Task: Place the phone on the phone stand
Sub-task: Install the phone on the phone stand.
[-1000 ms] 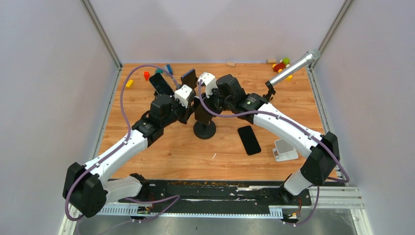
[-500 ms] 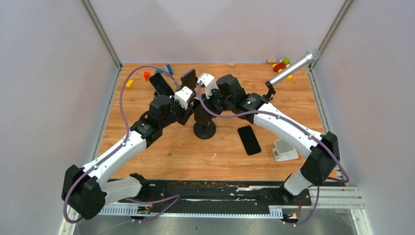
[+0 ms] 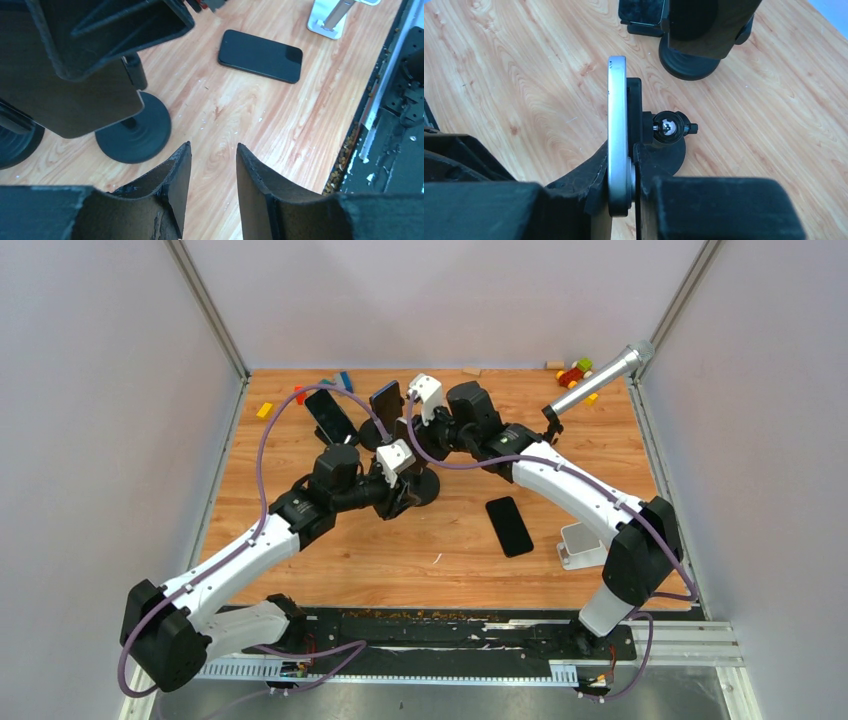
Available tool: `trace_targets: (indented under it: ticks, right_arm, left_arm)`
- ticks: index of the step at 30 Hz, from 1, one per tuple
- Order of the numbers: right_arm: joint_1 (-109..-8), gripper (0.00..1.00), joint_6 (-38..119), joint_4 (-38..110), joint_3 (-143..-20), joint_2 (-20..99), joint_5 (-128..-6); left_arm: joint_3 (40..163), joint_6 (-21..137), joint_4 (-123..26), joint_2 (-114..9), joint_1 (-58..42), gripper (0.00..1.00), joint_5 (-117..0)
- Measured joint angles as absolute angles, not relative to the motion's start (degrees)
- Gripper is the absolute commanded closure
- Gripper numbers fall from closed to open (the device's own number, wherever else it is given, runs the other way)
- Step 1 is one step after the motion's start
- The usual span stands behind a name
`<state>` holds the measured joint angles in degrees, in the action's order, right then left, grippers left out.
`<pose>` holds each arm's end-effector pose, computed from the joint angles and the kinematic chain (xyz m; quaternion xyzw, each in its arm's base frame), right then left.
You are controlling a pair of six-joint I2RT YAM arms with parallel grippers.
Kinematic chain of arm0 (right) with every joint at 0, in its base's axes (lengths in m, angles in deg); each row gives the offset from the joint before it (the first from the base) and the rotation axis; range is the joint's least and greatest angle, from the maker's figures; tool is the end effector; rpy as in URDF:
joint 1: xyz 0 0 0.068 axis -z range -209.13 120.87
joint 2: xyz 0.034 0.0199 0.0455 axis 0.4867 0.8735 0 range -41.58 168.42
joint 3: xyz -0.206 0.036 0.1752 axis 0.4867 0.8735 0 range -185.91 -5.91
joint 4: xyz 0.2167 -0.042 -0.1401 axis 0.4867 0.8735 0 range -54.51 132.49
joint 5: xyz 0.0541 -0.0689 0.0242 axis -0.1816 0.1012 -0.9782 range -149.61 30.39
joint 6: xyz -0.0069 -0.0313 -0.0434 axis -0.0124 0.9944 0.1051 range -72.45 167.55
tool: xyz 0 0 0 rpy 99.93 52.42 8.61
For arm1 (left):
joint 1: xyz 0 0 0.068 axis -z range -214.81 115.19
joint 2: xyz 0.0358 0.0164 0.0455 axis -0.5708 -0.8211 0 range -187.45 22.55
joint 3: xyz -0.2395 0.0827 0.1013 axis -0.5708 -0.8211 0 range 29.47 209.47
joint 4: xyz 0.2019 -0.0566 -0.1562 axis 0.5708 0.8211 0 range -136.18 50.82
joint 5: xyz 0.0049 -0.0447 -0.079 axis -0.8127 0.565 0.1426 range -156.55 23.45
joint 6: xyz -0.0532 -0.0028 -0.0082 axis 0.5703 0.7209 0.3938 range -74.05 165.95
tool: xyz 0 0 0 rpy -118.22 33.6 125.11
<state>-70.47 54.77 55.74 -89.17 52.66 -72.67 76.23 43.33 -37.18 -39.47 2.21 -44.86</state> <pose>0.2832 0.2600 0.3325 -0.4068 0.7662 0.2377 0.4370 0.1884 -0.1586 0.2962 0.3757 0.7414 -0.3086 0.4624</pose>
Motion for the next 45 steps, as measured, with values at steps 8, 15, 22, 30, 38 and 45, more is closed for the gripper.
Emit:
trace_targets:
  ticks: [8, 15, 22, 30, 38, 45]
  right_arm:
    - [-69.75, 0.99, 55.6, 53.38, -88.32, 52.9, -73.66]
    - [-69.57, 0.76, 57.26, 53.86, -88.47, 52.9, -75.01]
    - [-68.35, 0.49, 60.15, 61.69, -88.91, 53.92, -74.73]
    - [-67.91, 0.39, 61.37, 64.99, -89.98, 53.97, -75.82]
    - [-67.54, 0.39, 62.03, 69.18, -90.96, 53.79, -76.93]
    - [-67.17, 0.44, 62.29, 69.49, -92.74, 51.41, -78.53]
  left_arm:
    - [76.23, 43.33, -35.89, -39.49, 0.92, 0.49, -40.93]
    - [78.2, 42.44, -32.42, -39.47, -0.74, 0.26, -42.59]
    - [83.66, 41.37, -28.72, -38.24, -5.73, 0.12, -46.17]
    - [87.2, 41.34, -27.28, -35.79, -10.88, 0.09, -48.29]
    - [87.2, 41.26, -27.06, -35.82, -11.32, 0.09, -49.12]
    - [87.2, 39.81, -27.15, -39.71, -11.41, 0.18, -48.23]
